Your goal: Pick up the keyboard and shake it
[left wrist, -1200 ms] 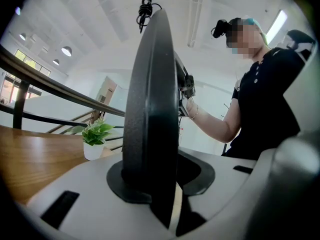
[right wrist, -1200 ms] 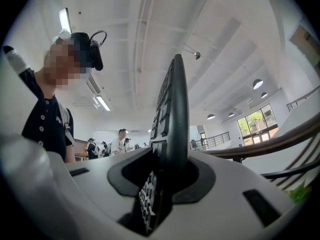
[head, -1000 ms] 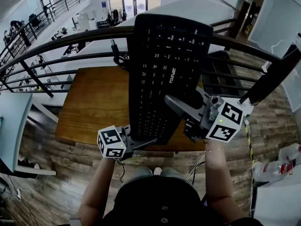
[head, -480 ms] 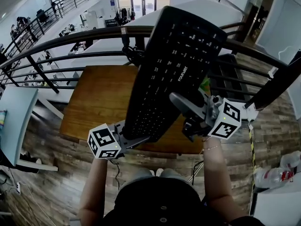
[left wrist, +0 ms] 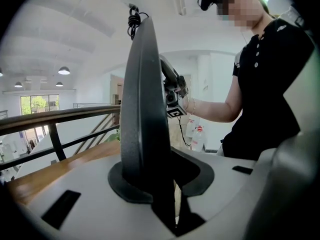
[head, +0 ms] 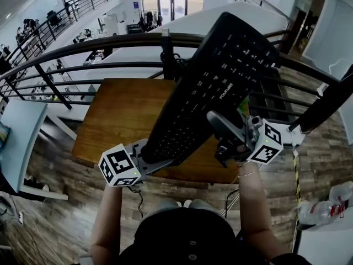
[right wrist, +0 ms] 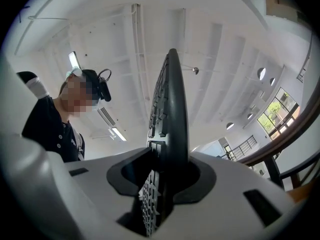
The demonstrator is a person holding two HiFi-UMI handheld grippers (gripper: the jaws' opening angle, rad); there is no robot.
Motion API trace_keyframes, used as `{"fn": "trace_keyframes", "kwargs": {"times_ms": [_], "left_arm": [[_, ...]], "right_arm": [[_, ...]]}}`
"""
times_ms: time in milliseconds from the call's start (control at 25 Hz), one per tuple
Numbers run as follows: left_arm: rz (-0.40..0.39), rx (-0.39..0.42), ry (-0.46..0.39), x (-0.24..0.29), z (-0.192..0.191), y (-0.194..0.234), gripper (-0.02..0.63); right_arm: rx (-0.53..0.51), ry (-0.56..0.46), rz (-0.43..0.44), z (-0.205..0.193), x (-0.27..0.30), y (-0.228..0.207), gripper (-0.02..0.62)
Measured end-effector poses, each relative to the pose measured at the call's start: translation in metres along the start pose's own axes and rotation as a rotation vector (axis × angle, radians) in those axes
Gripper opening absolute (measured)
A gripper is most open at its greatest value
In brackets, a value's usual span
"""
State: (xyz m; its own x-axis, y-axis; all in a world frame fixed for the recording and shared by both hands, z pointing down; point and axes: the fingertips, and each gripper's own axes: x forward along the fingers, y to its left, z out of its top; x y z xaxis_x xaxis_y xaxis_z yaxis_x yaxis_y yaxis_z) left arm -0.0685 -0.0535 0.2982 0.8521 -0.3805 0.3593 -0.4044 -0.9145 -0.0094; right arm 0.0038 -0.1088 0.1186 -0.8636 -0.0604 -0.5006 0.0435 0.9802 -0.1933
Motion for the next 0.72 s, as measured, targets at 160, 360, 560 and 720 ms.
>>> {"fn": "trace_keyframes", "kwargs": {"times_ms": [160, 360, 560, 720], "left_arm": [[0.012, 0.013, 0.017, -0.0049, 0.0008, 0.0070, 0.103], [-0.001, 0.020, 0.023, -0.0070, 0.0009, 0.0070, 0.103], [-0.016, 0.021, 0.008, -0.0049, 0.0015, 0.0066, 0.103], [-0.034, 0.019, -0.003, 0.0007, 0.0008, 0.0090, 0.102]], "right_arm": [[-0.001, -0.007, 0.015, 0.0000, 0.0029, -0.0006, 0.130], [0.000, -0.016, 0.000, -0.0001, 0.0029, -0.0005, 0.130], [-0.013, -0.014, -0.014, 0.0006, 0.0023, -0.0002, 0.130], [-0.032, -0.012, -0.029, 0.0012, -0.0002, -0.0029, 0.130]]}}
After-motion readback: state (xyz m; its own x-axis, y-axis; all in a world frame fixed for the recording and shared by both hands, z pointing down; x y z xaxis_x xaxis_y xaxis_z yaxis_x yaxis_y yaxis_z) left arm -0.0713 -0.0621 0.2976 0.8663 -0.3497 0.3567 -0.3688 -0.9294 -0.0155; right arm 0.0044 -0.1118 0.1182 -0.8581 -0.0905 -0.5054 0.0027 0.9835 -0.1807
